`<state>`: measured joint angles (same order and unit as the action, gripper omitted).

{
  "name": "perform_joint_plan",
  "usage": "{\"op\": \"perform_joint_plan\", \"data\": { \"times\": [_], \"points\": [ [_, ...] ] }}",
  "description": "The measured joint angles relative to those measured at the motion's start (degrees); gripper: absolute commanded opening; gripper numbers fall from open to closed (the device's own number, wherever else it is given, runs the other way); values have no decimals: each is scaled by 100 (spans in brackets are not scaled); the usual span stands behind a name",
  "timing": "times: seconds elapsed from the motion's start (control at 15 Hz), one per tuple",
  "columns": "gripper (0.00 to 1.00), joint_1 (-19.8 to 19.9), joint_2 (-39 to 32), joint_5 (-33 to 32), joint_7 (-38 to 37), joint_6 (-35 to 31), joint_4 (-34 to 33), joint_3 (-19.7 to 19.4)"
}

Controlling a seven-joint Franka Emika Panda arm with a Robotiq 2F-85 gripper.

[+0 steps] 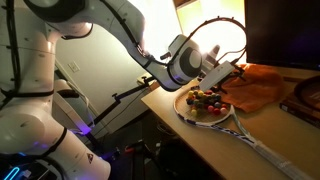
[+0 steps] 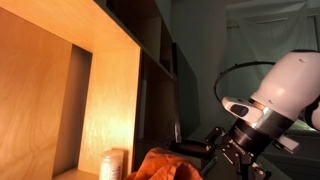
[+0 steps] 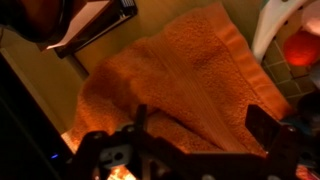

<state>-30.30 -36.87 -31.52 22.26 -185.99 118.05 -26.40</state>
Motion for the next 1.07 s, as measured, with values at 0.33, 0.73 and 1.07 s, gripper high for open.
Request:
{"op": "perform_joint_plan", "data": {
  "times": [0.33, 0.73, 1.07],
  "points": [
    [100, 676, -134, -6, 62, 754, -640, 874],
    [100, 1996, -513, -5, 681, 1180, -1214, 2276],
    [74, 2239, -743, -5, 899, 1609, -1591, 2605]
  ]
}}
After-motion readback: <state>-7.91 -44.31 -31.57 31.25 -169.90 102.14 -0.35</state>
